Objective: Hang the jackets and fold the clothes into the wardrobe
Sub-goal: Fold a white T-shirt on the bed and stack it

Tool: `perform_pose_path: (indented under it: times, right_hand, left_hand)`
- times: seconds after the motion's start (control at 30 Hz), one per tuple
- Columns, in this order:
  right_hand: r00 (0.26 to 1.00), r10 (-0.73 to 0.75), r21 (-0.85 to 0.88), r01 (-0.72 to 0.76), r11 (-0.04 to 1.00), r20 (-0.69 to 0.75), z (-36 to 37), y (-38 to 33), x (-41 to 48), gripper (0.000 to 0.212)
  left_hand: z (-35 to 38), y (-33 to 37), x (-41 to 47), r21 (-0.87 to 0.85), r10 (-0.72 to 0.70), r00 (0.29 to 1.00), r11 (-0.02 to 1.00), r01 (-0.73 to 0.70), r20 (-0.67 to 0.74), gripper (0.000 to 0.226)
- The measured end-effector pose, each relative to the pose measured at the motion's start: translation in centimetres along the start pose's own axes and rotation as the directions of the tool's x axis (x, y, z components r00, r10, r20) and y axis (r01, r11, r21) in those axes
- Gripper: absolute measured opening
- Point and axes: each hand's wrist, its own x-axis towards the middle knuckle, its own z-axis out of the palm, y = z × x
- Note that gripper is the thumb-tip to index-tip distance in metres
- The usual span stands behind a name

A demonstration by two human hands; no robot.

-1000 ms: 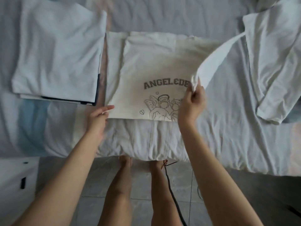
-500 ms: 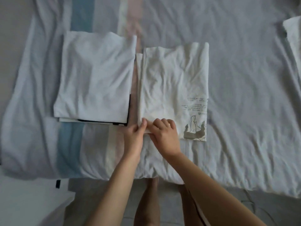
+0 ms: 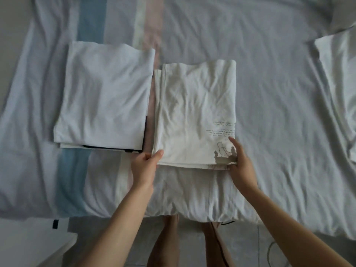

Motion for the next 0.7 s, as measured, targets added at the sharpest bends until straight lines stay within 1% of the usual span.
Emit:
perform_pose_path:
  times: [0.03,0.07,0.13,0.17,0.27,0.33,0.37,0.4,0.5,0.57,0.6,0.63,0.7]
  right_hand:
    - [0.999,0.003,0.092,0.001,0.996,-0.047,-0.2,-0.7,0.0,0.069]
    - [0.993,-0.017,0.174,0.038,0.984,-0.12,-1.1,-2.3,0.7,0.058]
    - [0.97,-0.046,0.271,0.112,0.956,-0.239,-2.4,-5.9,2.3,0.047]
    - [0.956,-0.07,0.297,0.158,0.942,-0.286,-3.8,-8.7,3.7,0.044]
    - [0.941,-0.058,0.379,0.19,0.905,-0.335,-7.6,-16.6,7.8,0.032]
    - [0.93,-0.055,0.417,0.215,0.883,-0.363,-9.9,-21.2,10.8,0.034]
    - [0.914,-0.079,0.435,0.264,0.861,-0.398,-11.7,-24.2,12.3,0.035]
    - [0.902,-0.083,0.439,0.284,0.853,-0.423,-12.8,-26.1,13.4,0.035]
    - [0.832,-0.118,0.47,0.417,0.778,-0.542,-16.4,-32.0,14.9,0.036]
    - [0.782,-0.149,0.502,0.52,0.691,-0.605,-17.8,-33.8,14.5,0.041]
    - [0.761,-0.169,0.51,0.564,0.649,-0.627,-17.7,-33.9,14.1,0.043]
    - [0.728,-0.182,0.501,0.609,0.615,-0.662,-17.8,-33.6,13.8,0.045]
    - [0.704,-0.165,0.503,0.632,0.589,-0.691,-16.9,-31.8,13.9,0.046]
  left_hand:
    - [0.0,0.8,-0.2,-0.005,0.013,1.0,1.0,-0.013,0.007,0.033]
    - [0.4,2.5,-0.1,-0.031,0.038,0.999,0.999,-0.038,0.014,0.029]
    - [1.1,5.6,0.4,-0.098,0.089,0.996,0.991,-0.086,0.03,0.022]
    - [1.9,8.5,0.7,-0.136,0.139,0.99,0.982,-0.133,0.036,0.021]
    - [4.1,17.6,1.1,-0.179,0.267,0.962,0.951,-0.254,0.053,0.026]
    - [5.6,23.2,1.4,-0.228,0.306,0.948,0.933,-0.279,0.088,0.024]
    - [6.2,27.1,1.1,-0.266,0.344,0.932,0.914,-0.306,0.111,0.023]
    - [6.7,29.4,1.1,-0.29,0.369,0.921,0.901,-0.322,0.123,0.024]
    - [7.6,36.2,0.2,-0.336,0.511,0.853,0.826,-0.453,0.105,0.027]
    - [7.9,38.6,-0.3,-0.34,0.584,0.809,0.776,-0.532,0.069,0.03]
    - [7.6,38.8,-0.3,-0.345,0.595,0.802,0.764,-0.545,0.052,0.03]
    - [7.8,38.8,-0.2,-0.366,0.596,0.802,0.758,-0.54,0.051,0.029]
    - [7.8,37.4,0.3,-0.382,0.579,0.813,0.765,-0.519,0.055,0.026]
